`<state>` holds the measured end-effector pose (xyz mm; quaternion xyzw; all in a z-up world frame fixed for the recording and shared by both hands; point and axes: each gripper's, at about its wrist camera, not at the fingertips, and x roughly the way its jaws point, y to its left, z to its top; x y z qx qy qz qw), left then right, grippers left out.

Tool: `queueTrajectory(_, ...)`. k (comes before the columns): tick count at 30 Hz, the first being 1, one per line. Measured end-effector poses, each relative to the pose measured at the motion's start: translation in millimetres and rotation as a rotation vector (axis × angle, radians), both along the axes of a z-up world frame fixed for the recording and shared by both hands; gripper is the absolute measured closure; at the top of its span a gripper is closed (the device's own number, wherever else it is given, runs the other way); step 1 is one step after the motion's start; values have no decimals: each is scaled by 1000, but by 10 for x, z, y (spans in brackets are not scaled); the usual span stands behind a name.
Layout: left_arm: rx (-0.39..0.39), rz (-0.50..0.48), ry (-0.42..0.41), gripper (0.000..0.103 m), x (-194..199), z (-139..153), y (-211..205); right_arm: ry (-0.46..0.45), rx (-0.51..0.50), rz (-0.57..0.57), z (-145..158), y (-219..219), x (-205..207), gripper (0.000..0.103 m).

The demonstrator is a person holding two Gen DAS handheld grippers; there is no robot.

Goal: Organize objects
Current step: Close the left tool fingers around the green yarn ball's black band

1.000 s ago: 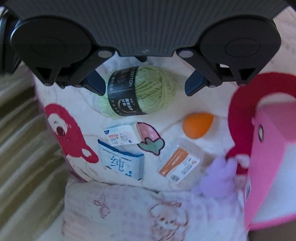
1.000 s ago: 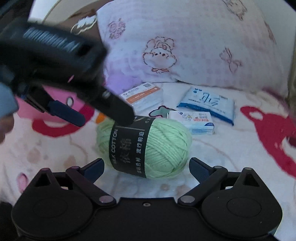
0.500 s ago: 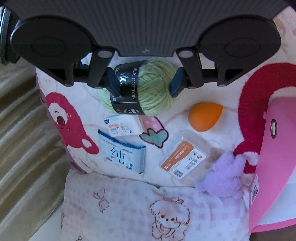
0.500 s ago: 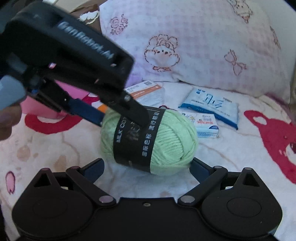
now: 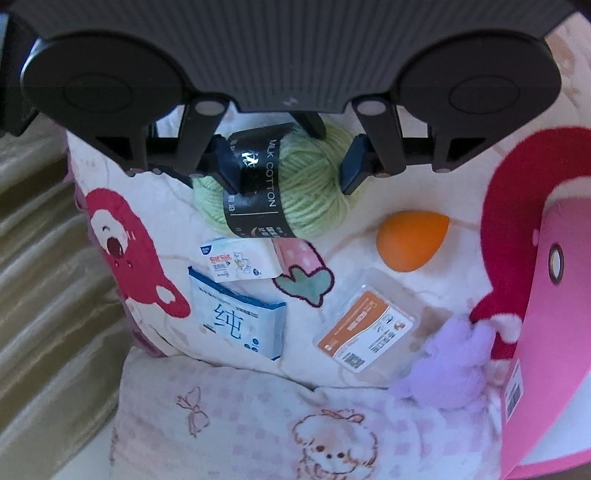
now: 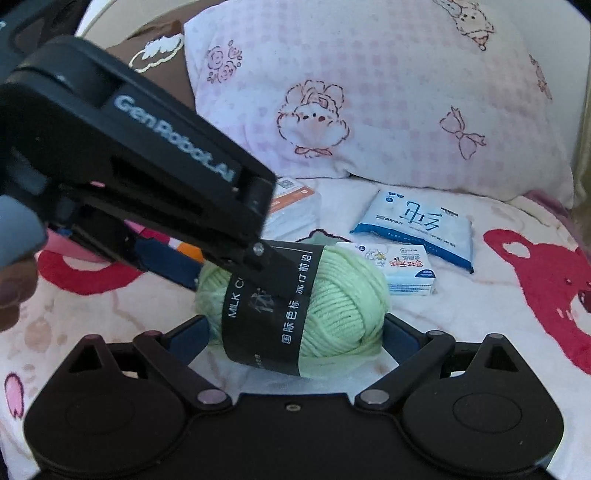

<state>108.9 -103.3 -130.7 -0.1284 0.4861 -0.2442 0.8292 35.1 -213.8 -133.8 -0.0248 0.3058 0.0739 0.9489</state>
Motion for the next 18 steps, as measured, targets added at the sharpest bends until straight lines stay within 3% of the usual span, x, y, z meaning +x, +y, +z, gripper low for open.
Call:
queueTrajectory(11,-69,22,84,49,31,-41,52,29,36,40,2,-44,17,20)
queueTrajectory(15,-34,1,67,49,-66,11,5,35,26,60,69,-13,-34,26)
queueTrajectory(18,24,-33,27,50,-138,135,-13,67,116,61,142,-59,-36,26)
